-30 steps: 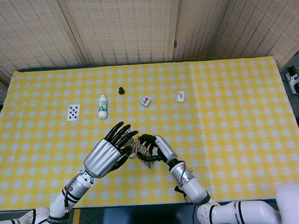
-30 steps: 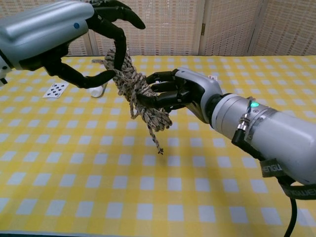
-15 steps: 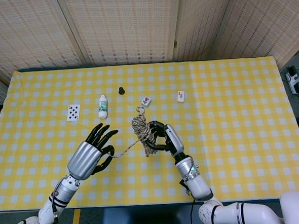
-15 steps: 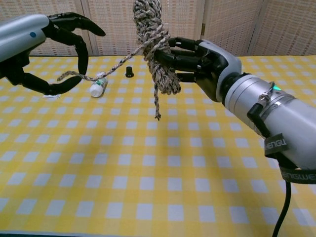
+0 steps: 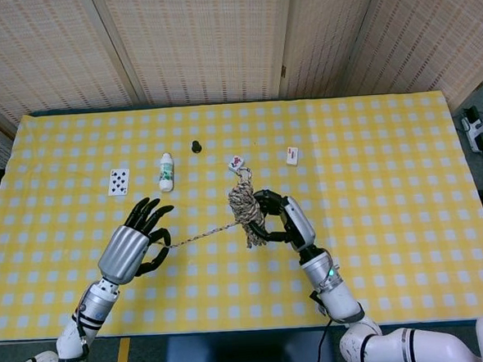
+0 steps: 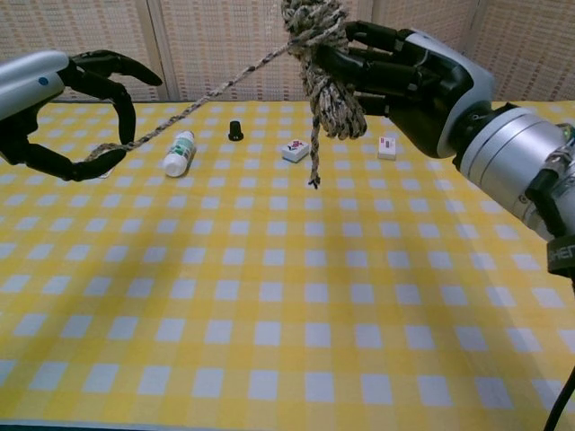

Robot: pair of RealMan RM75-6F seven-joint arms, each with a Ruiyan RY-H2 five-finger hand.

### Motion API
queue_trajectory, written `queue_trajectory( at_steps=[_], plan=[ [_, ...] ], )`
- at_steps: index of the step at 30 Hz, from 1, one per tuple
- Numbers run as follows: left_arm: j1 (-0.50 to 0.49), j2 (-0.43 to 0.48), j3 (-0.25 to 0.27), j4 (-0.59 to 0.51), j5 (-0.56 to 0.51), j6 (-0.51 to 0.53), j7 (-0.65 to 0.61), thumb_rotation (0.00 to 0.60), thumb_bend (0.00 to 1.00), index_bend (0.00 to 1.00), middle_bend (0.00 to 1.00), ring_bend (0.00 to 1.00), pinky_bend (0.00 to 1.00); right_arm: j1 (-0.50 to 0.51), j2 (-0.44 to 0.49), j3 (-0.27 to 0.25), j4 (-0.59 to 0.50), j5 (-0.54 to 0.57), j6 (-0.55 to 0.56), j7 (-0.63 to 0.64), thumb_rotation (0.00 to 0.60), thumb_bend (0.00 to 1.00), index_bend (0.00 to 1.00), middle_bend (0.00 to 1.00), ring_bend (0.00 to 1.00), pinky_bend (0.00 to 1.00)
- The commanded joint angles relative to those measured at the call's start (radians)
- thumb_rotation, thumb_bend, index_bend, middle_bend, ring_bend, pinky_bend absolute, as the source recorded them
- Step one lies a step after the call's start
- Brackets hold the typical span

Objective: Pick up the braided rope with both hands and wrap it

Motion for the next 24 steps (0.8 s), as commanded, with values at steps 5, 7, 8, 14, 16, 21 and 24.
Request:
queue_trajectory(
  at_steps=[5, 7, 8, 14, 16, 21, 24],
  plan=[
    [0.003, -0.011, -0.001, 0.006, 0.002, -0.012, -0.002, 0.600, 0.49, 0.54, 0.17, 0.04, 0.00, 0.003, 0.007, -0.016, 0.005, -0.016, 0.021, -0.058, 0.600, 0.51, 0.86, 0.72, 0.79, 0.66],
    [0.005, -0.010, 0.000, 0.005, -0.007, -0.021, -0.004, 0.600, 0.45, 0.46, 0.16, 0.04, 0.00, 0.003, 0.009, -0.016, 0.005, -0.014, 0.028, -0.091, 0.600, 0.51, 0.86, 0.72, 0.79, 0.66],
    [0.007, -0.007, 0.000, 0.002, -0.015, -0.027, -0.005, 0.600, 0.42, 0.41, 0.15, 0.04, 0.00, 0.003, 0.011, -0.016, 0.004, -0.012, 0.033, -0.110, 0.600, 0.51, 0.86, 0.72, 0.79, 0.66],
    [0.019, 0.019, -0.014, 0.034, -0.085, -0.060, -0.002, 0.600, 0.36, 0.25, 0.10, 0.02, 0.00, -0.006, 0.041, -0.011, -0.031, 0.036, 0.048, -0.234, 0.600, 0.51, 0.86, 0.72, 0.79, 0.66],
    [0.028, 0.019, -0.029, 0.076, -0.115, -0.055, -0.003, 0.600, 0.36, 0.25, 0.10, 0.02, 0.00, -0.013, 0.063, -0.014, -0.051, 0.049, 0.048, -0.265, 0.600, 0.51, 0.86, 0.72, 0.79, 0.66],
    [0.074, 0.048, -0.044, 0.134, -0.182, -0.032, -0.025, 0.600, 0.36, 0.26, 0.10, 0.04, 0.00, -0.039, 0.126, -0.021, -0.085, 0.062, 0.055, -0.294, 0.600, 0.51, 0.86, 0.72, 0.79, 0.66],
    [0.112, 0.086, -0.041, 0.139, -0.211, -0.013, -0.032, 0.600, 0.37, 0.26, 0.10, 0.04, 0.00, -0.058, 0.176, -0.025, -0.112, 0.071, 0.050, -0.287, 0.600, 0.51, 0.86, 0.72, 0.79, 0.66]
  ],
)
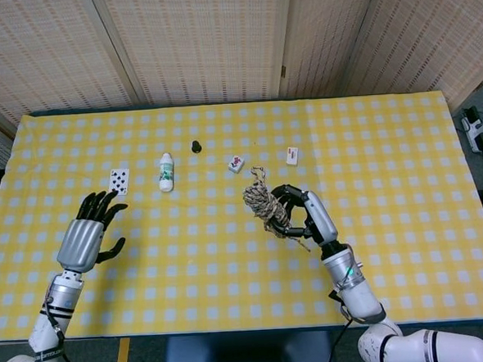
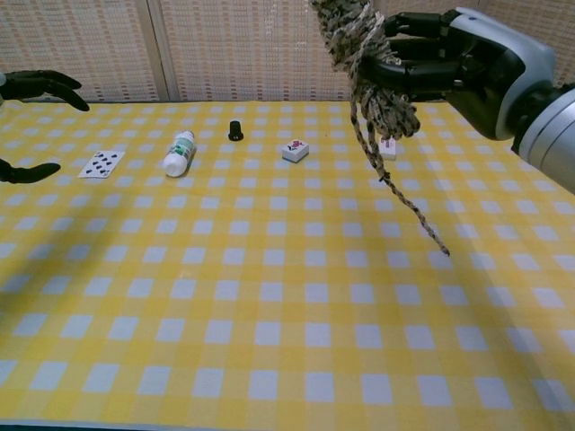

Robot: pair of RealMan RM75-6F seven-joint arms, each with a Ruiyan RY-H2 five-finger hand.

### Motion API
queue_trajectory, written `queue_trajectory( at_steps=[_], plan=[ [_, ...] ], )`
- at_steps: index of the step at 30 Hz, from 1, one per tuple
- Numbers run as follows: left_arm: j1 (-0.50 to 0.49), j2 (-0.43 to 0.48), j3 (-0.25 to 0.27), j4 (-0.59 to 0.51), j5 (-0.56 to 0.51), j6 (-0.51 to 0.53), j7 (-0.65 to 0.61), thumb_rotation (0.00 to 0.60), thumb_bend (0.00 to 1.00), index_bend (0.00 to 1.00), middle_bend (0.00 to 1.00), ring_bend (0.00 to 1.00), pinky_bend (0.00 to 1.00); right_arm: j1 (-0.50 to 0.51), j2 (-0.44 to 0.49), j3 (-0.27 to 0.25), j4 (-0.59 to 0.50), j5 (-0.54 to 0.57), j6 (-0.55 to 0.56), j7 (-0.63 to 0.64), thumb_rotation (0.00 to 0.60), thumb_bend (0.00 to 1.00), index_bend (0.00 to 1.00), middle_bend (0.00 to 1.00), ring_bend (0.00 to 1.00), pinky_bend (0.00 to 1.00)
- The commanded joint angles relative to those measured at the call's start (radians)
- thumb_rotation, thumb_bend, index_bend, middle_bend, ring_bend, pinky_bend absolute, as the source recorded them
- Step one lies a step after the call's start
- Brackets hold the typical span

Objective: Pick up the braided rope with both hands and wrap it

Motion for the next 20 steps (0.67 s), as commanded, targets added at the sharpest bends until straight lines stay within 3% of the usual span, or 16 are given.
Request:
queue_trajectory(
  at_steps=[1, 9, 20],
  plan=[
    [0.047, 0.046, 0.001, 0.010, -0.037, 0.025, -0.019, 0.600, 0.37, 0.27, 0.10, 0.04, 0.00, -0.027, 0.056, -0.004, -0.037, 0.018, -0.003, 0.009, 0.600, 0.51, 0.86, 0.72, 0.79, 0.66],
    [0.178, 0.122, 0.036, -0.001, -0.058, 0.118, -0.098, 0.600, 0.36, 0.27, 0.10, 0.06, 0.00, -0.077, 0.161, -0.007, -0.106, 0.016, 0.009, 0.064, 0.600, 0.51, 0.86, 0.73, 0.79, 0.66],
    [0.324, 0.143, 0.090, -0.012, -0.008, 0.257, -0.145, 0.600, 0.37, 0.28, 0.10, 0.06, 0.00, -0.116, 0.234, -0.022, -0.138, 0.008, 0.013, 0.117, 0.600, 0.51, 0.86, 0.73, 0.79, 0.66]
  ],
)
